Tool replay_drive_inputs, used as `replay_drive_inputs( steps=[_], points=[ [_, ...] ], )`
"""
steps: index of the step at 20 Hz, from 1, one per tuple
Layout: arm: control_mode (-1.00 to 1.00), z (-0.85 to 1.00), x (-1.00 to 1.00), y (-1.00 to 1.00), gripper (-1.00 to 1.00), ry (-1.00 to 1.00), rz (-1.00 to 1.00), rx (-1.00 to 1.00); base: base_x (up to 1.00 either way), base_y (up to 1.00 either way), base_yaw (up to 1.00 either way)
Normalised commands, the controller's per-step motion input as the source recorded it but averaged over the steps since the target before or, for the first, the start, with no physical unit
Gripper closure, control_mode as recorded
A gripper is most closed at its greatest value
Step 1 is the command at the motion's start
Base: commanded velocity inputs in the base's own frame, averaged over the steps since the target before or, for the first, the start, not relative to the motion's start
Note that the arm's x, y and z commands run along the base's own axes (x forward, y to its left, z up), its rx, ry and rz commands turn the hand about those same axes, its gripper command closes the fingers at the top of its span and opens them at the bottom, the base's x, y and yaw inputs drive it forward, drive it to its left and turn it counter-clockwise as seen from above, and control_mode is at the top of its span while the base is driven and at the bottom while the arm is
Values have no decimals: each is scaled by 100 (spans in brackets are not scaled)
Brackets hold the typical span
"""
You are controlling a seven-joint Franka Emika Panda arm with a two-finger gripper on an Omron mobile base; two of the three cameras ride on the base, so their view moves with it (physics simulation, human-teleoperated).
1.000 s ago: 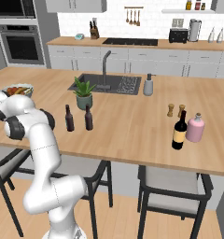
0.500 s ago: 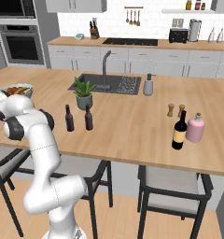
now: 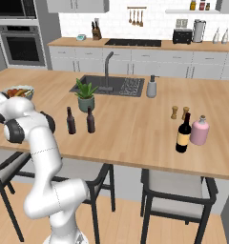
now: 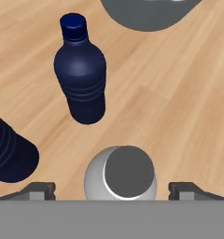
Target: Move the plastic bottles in the middle to the plastics group, and the glass bottles in the middle to the glass group.
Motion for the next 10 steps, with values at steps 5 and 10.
replay_drive_inputs(
  steps=[5, 10],
  points=[
    [-100, 2, -15, -7, -100, -4, 0, 2, 0, 0, 0],
    [-100, 28, -69, -52, -100, -6, 0, 15, 0, 0, 0]
  ],
)
